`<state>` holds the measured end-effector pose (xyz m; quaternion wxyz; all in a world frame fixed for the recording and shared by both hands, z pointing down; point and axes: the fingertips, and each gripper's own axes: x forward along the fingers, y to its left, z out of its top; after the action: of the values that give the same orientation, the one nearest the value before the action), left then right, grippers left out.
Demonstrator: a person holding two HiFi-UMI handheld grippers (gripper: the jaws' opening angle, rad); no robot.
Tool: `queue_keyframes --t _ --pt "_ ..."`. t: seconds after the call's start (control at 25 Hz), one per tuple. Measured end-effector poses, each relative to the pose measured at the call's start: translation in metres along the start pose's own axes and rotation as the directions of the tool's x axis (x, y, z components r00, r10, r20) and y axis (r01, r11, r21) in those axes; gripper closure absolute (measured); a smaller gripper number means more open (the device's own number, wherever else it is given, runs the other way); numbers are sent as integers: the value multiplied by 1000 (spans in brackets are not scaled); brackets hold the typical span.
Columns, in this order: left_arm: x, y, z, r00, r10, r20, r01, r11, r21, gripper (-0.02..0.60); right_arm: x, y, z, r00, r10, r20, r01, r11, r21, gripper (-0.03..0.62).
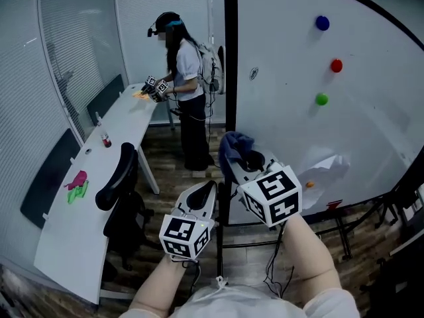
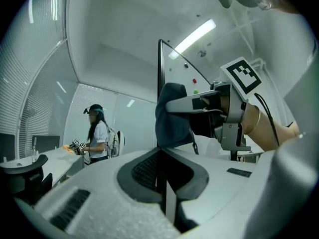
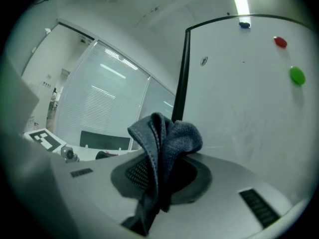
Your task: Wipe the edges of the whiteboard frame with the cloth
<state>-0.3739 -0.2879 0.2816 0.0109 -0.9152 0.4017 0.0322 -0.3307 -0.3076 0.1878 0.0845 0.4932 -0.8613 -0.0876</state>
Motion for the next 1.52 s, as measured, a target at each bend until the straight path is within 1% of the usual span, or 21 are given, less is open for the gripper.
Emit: queue_keyframes --t 0.12,0.24,0.48,0.68,0.92,1.16,1.36,1.52 --pt "2 4 18 1000 3 28 -3 1000 11 562 0 -1 16 999 -14 32 14 1000 2 523" --pt "5 8 32 999 3 49 -4 1000 28 561 3 -1 32 999 -20 50 21 1000 -19 523" --pt "15 7 41 998 -12 60 10 999 34 561 3 -8 67 994 -54 90 60 996 -69 525" --pt "20 7 58 997 -29 72 26 998 48 561 2 -15 107 986 -73 148 87 992 -87 525" --pt "24 0 88 993 -51 106 39 994 105 561 -1 -24 144 979 -88 185 111 987 -117 523" --pt "27 1 103 990 -58 126 43 992 122 561 -8 -35 181 960 -133 246 172 975 -143 525" --pt "27 8 111 989 -64 136 49 992 115 561 -10 -42 213 945 -161 285 213 963 -162 525" --pt "24 13 120 987 -58 151 38 990 135 561 -15 -47 239 929 -184 322 248 953 -172 525"
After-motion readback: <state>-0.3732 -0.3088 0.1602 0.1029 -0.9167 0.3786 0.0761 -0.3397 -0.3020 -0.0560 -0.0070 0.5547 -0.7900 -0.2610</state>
